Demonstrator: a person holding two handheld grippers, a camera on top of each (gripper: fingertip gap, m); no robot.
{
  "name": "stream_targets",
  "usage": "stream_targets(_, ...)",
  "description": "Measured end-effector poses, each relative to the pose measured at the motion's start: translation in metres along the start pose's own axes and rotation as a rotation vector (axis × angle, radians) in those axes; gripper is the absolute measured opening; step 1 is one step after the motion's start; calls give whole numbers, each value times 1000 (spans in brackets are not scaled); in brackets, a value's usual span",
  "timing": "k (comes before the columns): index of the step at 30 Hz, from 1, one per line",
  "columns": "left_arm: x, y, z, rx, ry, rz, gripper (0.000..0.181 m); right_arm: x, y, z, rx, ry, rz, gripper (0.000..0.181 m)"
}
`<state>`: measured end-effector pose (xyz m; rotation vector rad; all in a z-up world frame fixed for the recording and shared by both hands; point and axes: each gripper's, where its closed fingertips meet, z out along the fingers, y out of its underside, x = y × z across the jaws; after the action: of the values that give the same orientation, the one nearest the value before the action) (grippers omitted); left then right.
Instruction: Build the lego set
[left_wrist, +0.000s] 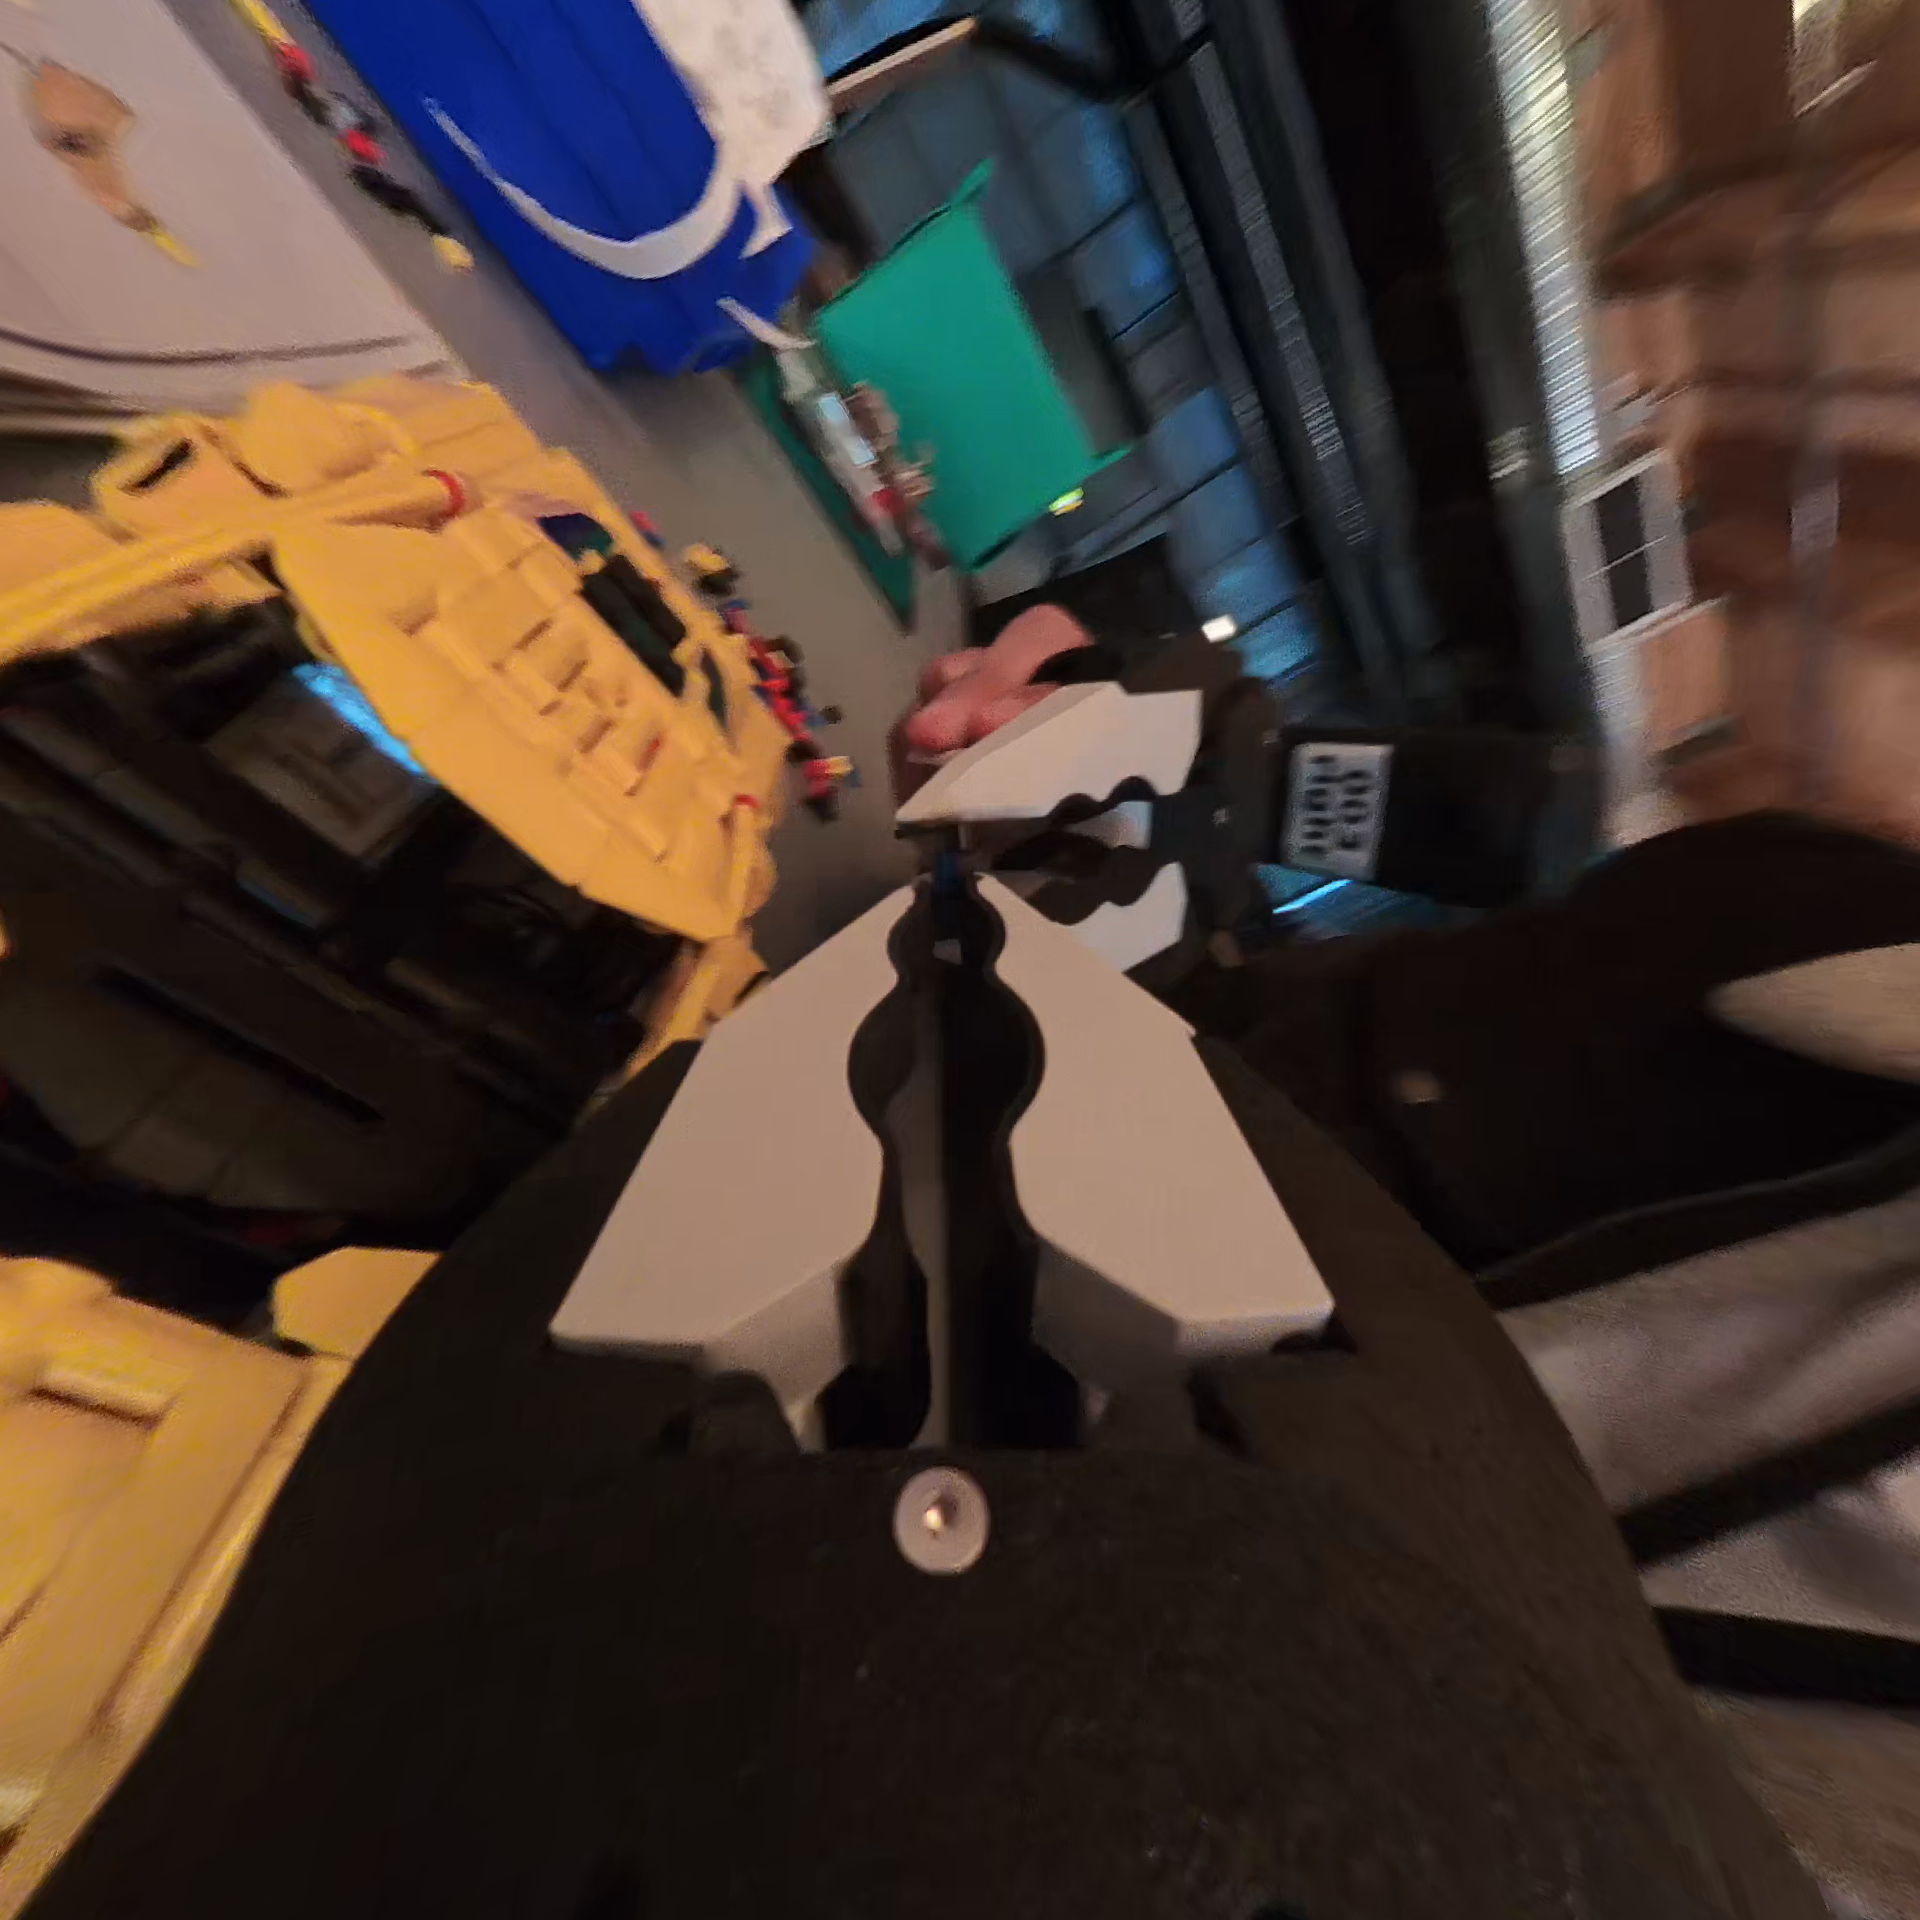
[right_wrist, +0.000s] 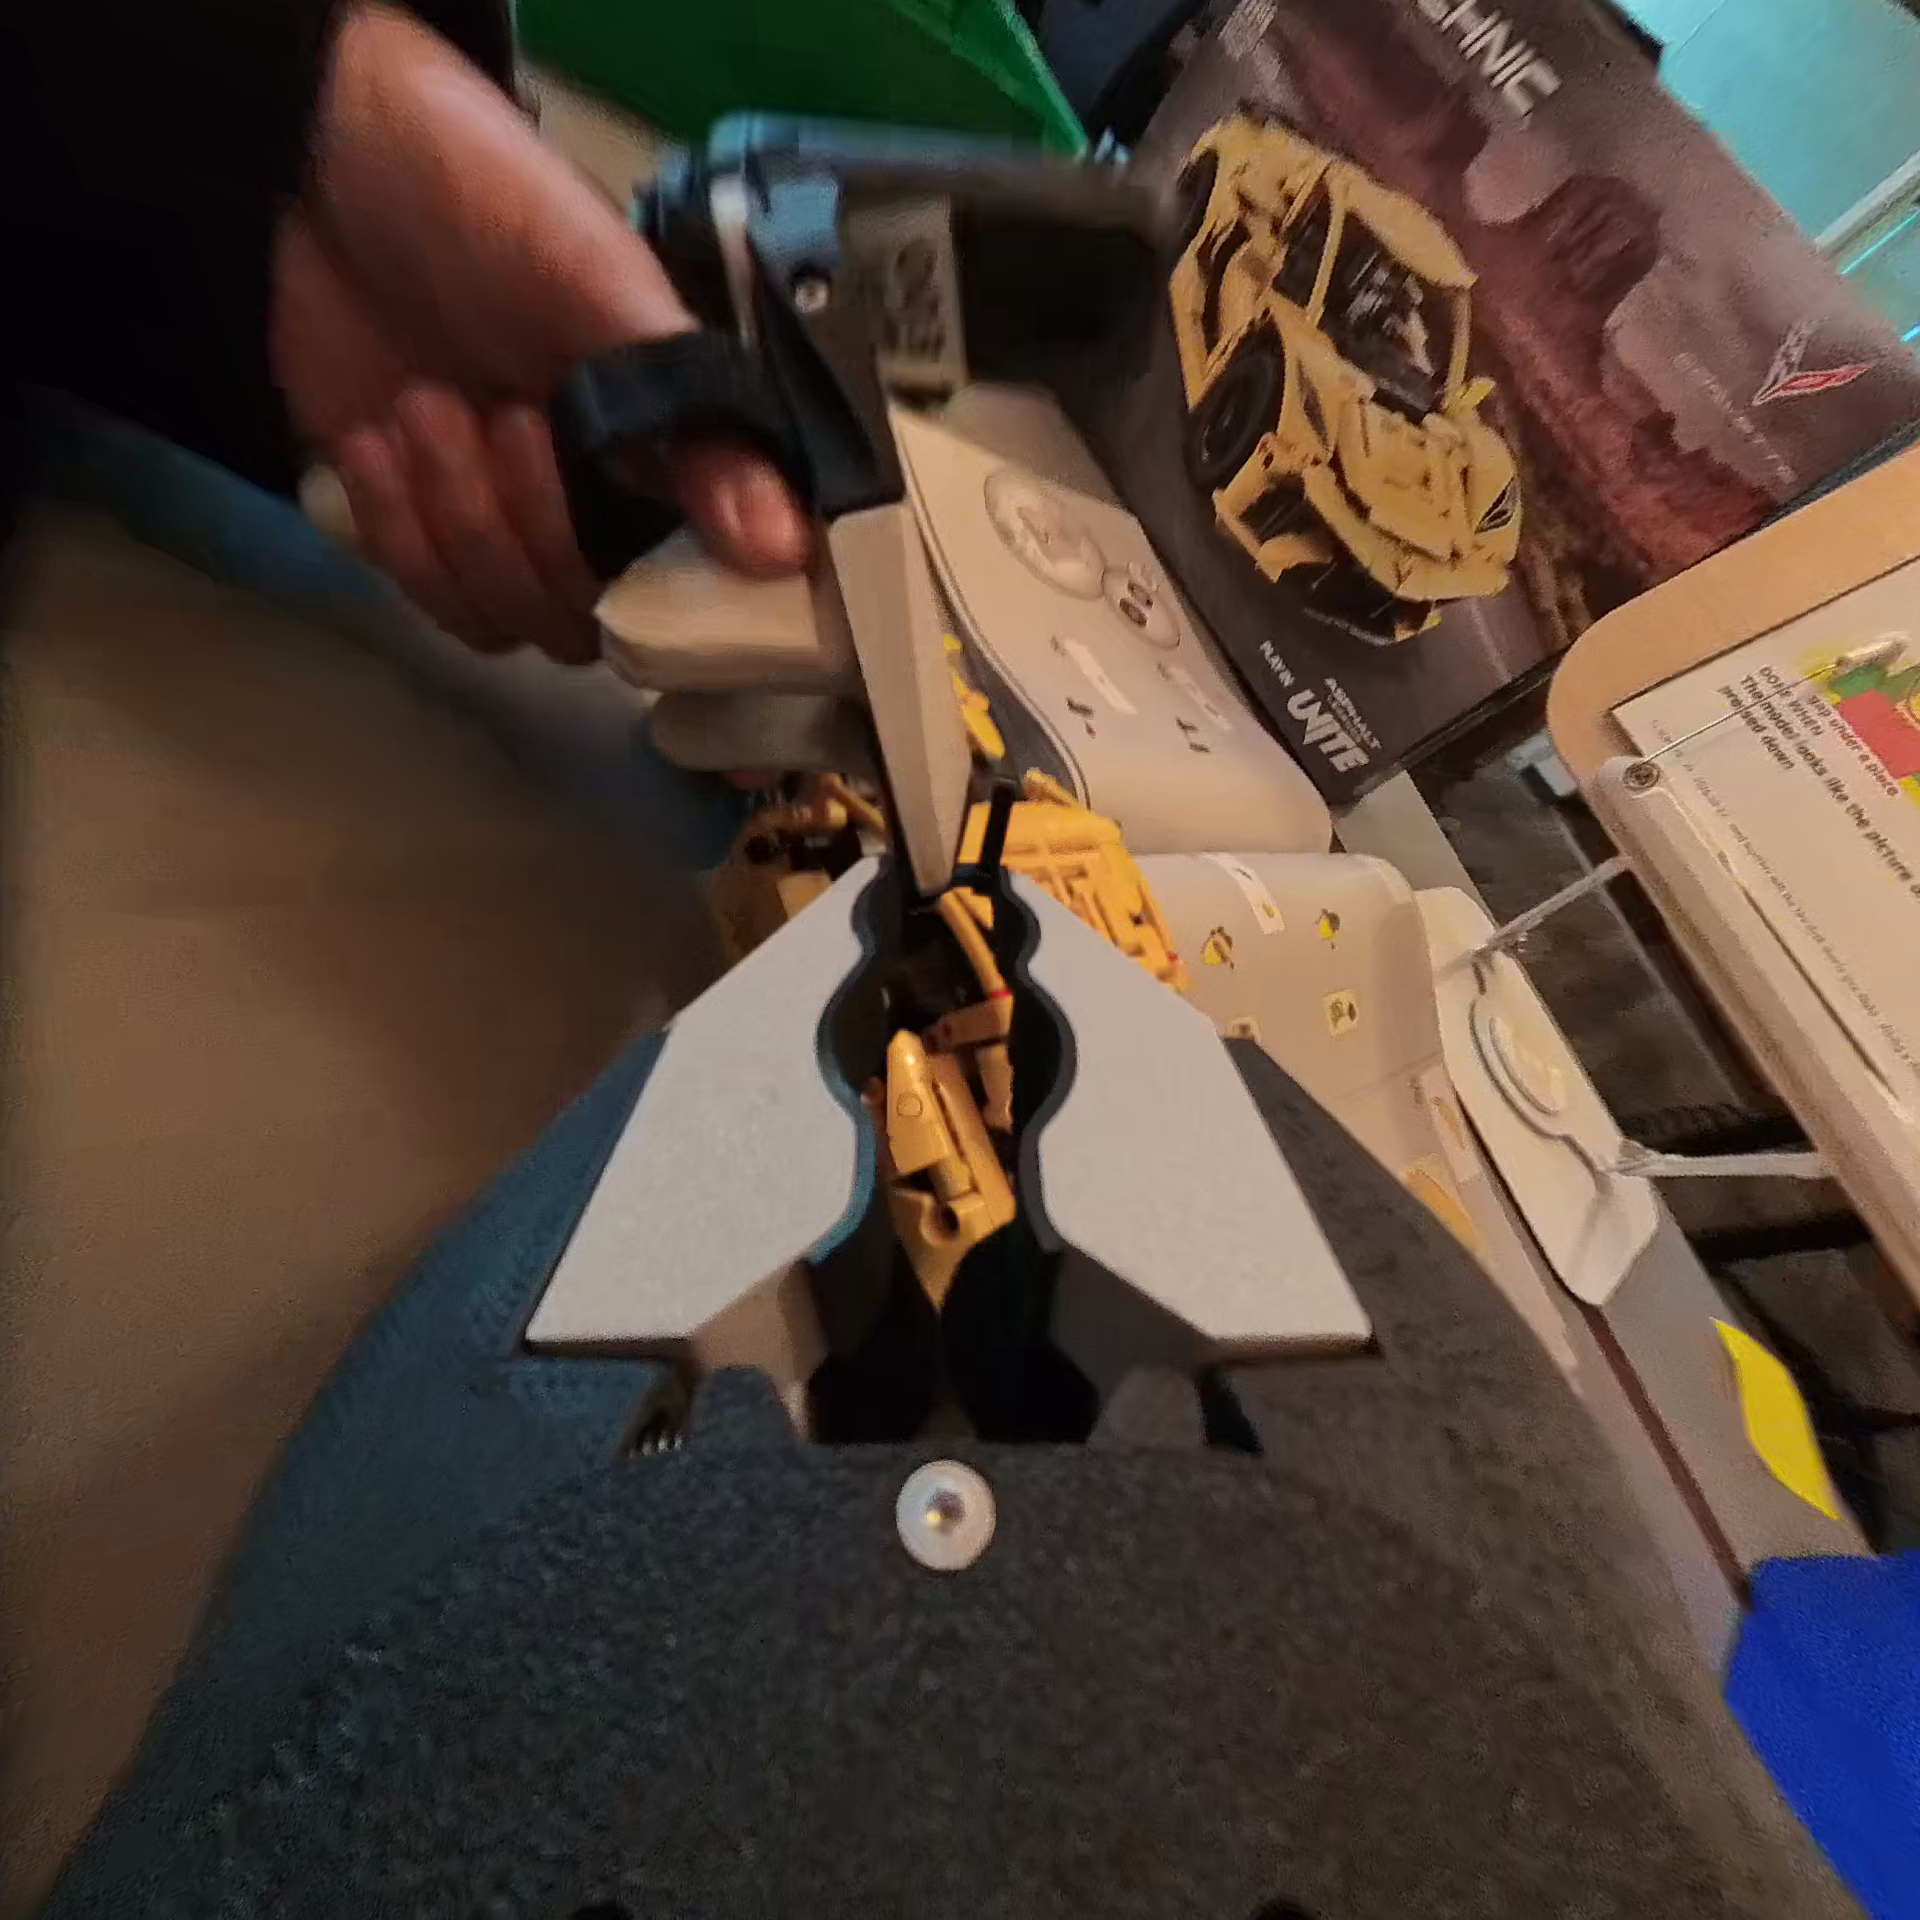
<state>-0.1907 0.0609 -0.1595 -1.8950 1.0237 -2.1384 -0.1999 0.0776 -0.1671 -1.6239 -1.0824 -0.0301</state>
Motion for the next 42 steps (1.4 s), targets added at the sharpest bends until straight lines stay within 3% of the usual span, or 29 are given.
stream_targets(3,-14,0,1,-36,-166,146,4,1,11,5,-52,-1,19,16)
stream_targets(5,-13,-5,-2,-20,-192,195,11,6,11,3,-38,4,67,16)
stream_targets(6,-12,-11,-5,8,-192,197,20,8,12,2,-37,8,80,16)
stream_targets(9,-6,-24,-14,79,-139,173,23,5,6,-2,8,-26,109,16)
stream_targets(12,-4,-22,-11,65,-113,169,20,-1,-3,-1,38,-43,81,16)
stream_targets(14,1,-18,-9,51,-90,183,7,-2,-3,-1,42,-48,93,16)
stream_targets(23,2,-17,-10,36,-100,218,7,-2,-6,-1,60,-54,150,16)
stream_targets(42,-11,-8,-9,-45,-259,391,7,-7,10,6,-72,-46,149,13)
